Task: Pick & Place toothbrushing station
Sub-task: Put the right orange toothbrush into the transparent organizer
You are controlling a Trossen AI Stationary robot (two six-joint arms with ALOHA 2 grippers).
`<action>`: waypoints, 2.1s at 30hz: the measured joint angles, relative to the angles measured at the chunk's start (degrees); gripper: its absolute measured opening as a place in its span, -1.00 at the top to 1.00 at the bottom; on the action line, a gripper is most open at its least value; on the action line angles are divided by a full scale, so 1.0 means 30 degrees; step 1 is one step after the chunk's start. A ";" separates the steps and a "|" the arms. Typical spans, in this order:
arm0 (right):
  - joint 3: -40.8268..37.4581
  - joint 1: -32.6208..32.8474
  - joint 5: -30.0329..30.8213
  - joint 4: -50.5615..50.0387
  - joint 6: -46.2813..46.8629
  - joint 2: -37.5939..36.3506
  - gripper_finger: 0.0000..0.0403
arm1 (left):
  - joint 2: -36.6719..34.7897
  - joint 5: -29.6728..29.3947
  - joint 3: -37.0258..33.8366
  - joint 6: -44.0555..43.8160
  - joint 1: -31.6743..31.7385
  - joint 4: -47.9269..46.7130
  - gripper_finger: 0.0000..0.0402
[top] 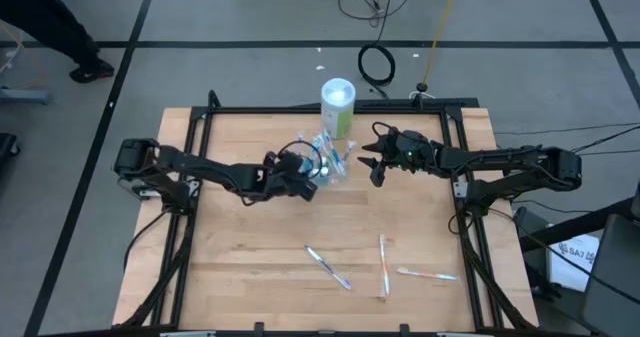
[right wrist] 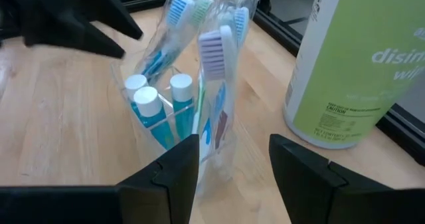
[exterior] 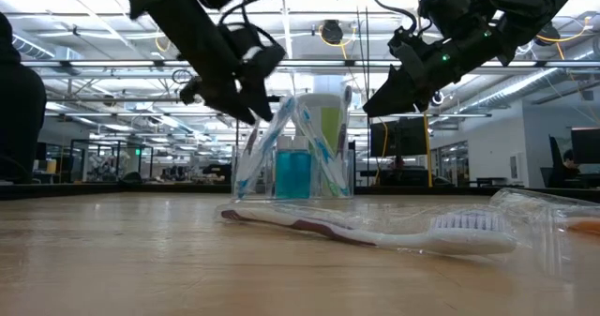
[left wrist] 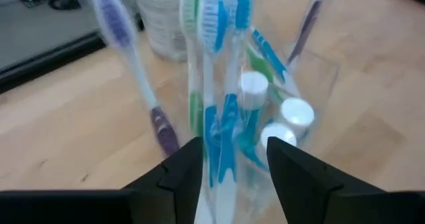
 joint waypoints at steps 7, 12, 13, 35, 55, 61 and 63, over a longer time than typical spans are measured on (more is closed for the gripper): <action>0.0000 0.0000 -0.0004 -0.0161 0.0306 0.0000 0.14 | -0.2359 0.1900 0.0019 0.0749 -0.0012 -0.1237 0.13; 0.0000 0.0301 -0.0395 -0.0554 0.0841 0.0000 0.14 | -0.4344 0.2024 0.0015 0.1589 -0.0007 -0.3076 0.13; 0.0000 0.0403 -0.0834 -0.0649 0.0850 0.0000 0.14 | -0.4762 0.1925 0.0015 0.1622 -0.0020 -0.3570 0.13; 0.0000 1.0115 0.0741 0.0639 0.3384 0.0334 0.16 | -0.6235 0.0498 0.0022 0.4353 0.0050 -0.5571 0.13; 0.0015 1.7685 -0.1515 -0.6663 1.2876 0.0444 0.16 | -0.6250 0.0498 0.0022 0.5629 0.1413 -0.4462 0.13; 0.0007 2.0152 -0.2439 -0.7745 1.7802 0.0452 0.16 | -0.6250 0.0529 0.0022 0.4560 0.1380 -0.4593 0.13; 0.0007 2.0680 -0.2409 -0.7812 1.8183 0.0452 0.16 | -0.6250 0.0535 0.0022 0.4328 0.1377 -0.4592 0.13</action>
